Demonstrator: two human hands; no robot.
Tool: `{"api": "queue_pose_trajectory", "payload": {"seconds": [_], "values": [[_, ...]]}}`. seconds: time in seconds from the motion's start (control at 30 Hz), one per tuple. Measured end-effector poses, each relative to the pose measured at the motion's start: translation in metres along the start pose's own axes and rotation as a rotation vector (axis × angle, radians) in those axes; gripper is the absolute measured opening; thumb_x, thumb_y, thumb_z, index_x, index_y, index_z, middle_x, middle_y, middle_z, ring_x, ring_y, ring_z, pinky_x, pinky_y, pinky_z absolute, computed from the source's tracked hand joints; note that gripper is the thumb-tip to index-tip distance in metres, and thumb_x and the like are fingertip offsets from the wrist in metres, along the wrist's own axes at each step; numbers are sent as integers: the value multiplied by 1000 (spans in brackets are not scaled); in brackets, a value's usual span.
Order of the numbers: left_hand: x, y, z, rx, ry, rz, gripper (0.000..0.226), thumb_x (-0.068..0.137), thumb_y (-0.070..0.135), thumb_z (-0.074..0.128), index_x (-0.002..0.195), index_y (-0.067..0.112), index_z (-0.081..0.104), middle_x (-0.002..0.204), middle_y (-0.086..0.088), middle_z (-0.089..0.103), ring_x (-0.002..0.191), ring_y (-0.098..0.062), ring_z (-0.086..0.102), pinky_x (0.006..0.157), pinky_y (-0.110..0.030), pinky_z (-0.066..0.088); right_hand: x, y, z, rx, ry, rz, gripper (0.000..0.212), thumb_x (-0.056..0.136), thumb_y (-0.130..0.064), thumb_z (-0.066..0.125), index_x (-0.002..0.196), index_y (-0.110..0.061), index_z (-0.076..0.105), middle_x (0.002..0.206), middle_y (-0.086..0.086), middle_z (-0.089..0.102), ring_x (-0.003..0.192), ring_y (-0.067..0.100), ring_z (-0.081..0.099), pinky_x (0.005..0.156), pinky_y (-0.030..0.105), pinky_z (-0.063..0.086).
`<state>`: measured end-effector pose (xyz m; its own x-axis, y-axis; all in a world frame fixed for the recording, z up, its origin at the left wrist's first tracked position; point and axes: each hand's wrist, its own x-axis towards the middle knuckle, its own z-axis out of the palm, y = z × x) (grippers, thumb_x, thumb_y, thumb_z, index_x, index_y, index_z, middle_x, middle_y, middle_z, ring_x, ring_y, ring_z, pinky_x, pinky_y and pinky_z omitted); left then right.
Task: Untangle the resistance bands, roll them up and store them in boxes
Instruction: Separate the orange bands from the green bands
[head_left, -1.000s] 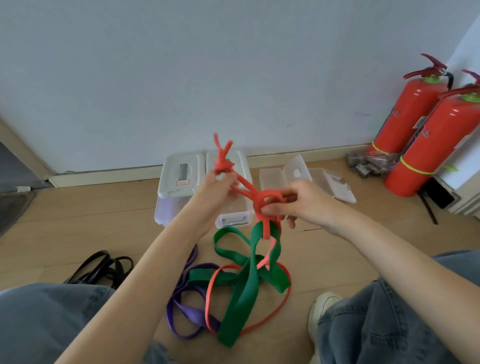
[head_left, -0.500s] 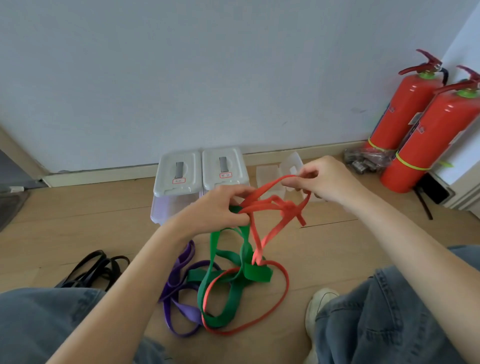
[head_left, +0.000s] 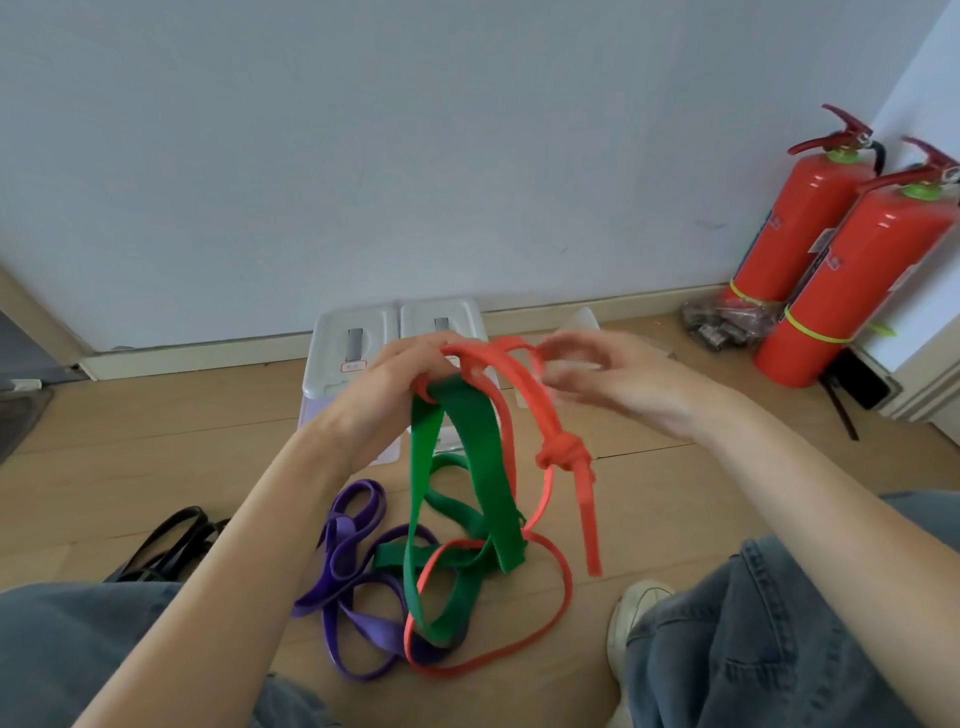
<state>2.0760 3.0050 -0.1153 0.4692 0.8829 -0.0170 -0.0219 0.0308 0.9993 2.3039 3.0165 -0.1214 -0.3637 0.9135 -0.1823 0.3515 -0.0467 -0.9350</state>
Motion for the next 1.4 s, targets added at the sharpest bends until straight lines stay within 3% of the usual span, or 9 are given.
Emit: {"api": "queue_pose_trajectory", "payload": {"seconds": [0.13,0.23,0.53,0.73,0.9,1.0,1.13,1.3,1.4], "values": [[2,7,-4,-179,23,57,26,85,19,45,83,17,71,112,-19,63,103,-28,61,92,-36,48,-7,3,20,200,-381,36,31,90,-33,56,114,-53,55,118,-15,62,112,9,60,73,16,52],[3,3,-5,-9,107,37,19,92,22,52,96,13,68,112,-25,63,98,-31,58,97,-47,42,-7,0,23,325,-372,19,27,91,-35,52,117,-37,56,122,1,59,105,23,65,69,24,55],[11,-21,-3,618,237,-49,16,94,18,51,83,23,61,83,-2,66,73,-7,58,68,-7,42,-5,-18,11,804,-278,41,36,82,-10,44,115,-2,58,110,27,65,84,29,69,65,28,57],[12,-30,5,318,7,-10,9,97,11,44,92,8,52,65,7,66,60,-3,60,61,-13,47,-5,-17,15,417,-96,-52,25,72,-23,70,94,-12,67,85,4,67,57,10,54,47,18,45],[4,-69,15,618,-311,-249,11,96,19,48,95,13,56,89,3,63,91,-14,60,89,-29,48,0,-16,2,842,68,-241,16,75,-1,62,76,-14,72,72,7,68,51,9,53,46,16,42],[3,-70,9,648,-130,-329,27,100,24,39,79,17,53,75,2,58,80,-17,58,89,-35,47,4,3,-12,340,261,-50,16,83,1,60,83,-13,67,73,3,67,54,11,57,54,22,45],[10,-9,-9,189,160,-7,24,97,17,44,75,15,54,50,14,38,44,-3,35,46,-20,40,3,23,-7,-492,-29,245,12,84,-23,68,94,-24,61,87,-10,56,67,14,58,58,26,45],[3,4,24,650,-128,-68,7,93,19,52,90,13,53,69,4,43,59,-8,43,60,-24,43,3,6,8,-179,-22,-45,76,52,-52,82,119,-32,51,122,-27,48,120,-4,45,92,16,35],[0,-1,27,737,-174,-106,7,94,17,49,89,22,52,72,3,47,61,-10,44,63,-25,40,3,9,24,-266,-88,-173,68,57,-43,82,113,-41,42,133,-26,37,124,-7,40,95,10,34]]}}
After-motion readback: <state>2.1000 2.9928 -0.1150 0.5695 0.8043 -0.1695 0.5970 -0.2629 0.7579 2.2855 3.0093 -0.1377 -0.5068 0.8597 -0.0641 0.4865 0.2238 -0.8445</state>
